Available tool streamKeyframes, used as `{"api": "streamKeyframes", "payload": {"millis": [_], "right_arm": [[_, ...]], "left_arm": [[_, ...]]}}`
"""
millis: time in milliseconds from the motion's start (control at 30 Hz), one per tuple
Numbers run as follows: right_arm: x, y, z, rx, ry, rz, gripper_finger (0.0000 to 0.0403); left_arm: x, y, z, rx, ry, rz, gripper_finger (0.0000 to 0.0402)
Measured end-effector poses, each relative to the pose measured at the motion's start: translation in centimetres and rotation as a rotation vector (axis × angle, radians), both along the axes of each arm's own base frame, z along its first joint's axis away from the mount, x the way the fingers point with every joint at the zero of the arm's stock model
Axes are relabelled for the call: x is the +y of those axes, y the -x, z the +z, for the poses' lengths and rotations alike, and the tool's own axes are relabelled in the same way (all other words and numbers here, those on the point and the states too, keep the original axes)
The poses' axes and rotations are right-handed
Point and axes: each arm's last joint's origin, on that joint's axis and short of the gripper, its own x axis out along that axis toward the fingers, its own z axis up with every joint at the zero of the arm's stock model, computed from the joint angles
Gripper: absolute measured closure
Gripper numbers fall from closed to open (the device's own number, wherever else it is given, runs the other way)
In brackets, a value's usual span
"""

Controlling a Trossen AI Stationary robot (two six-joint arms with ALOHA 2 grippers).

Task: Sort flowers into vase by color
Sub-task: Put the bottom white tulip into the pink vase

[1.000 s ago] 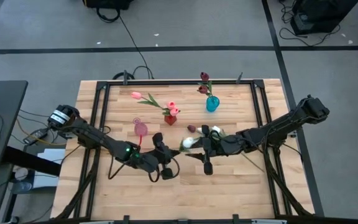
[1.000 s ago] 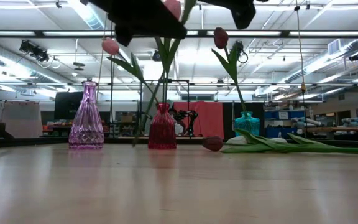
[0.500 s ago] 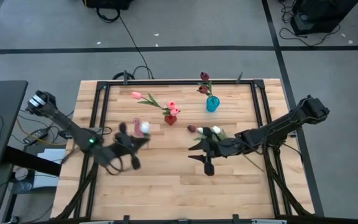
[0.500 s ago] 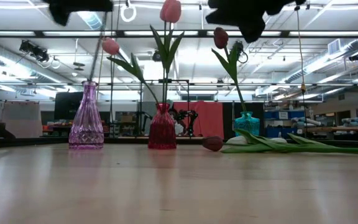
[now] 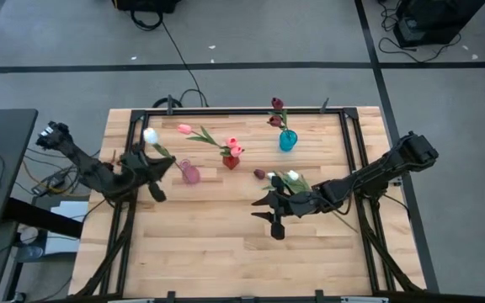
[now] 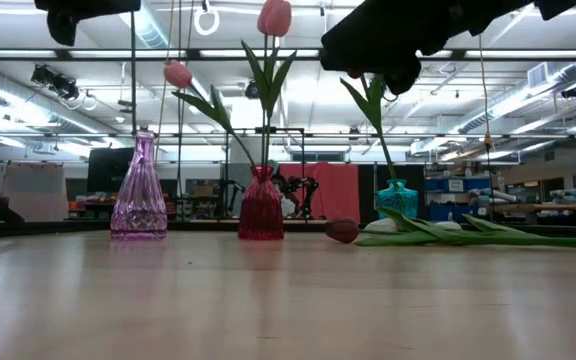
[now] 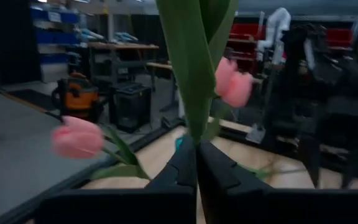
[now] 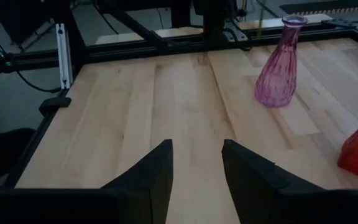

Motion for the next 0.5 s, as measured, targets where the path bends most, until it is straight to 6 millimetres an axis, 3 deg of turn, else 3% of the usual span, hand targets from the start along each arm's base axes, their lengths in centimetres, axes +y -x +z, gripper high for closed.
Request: {"api": "streamKeyframes", "payload": {"millis": [500], "right_arm": [[0.0,-0.1,-0.2,0.000,0.016,-0.017,0.0253]], "left_arm": [[1.6,2.0,1.1,-0.017,-0.029,0.122,0.0396]]}}
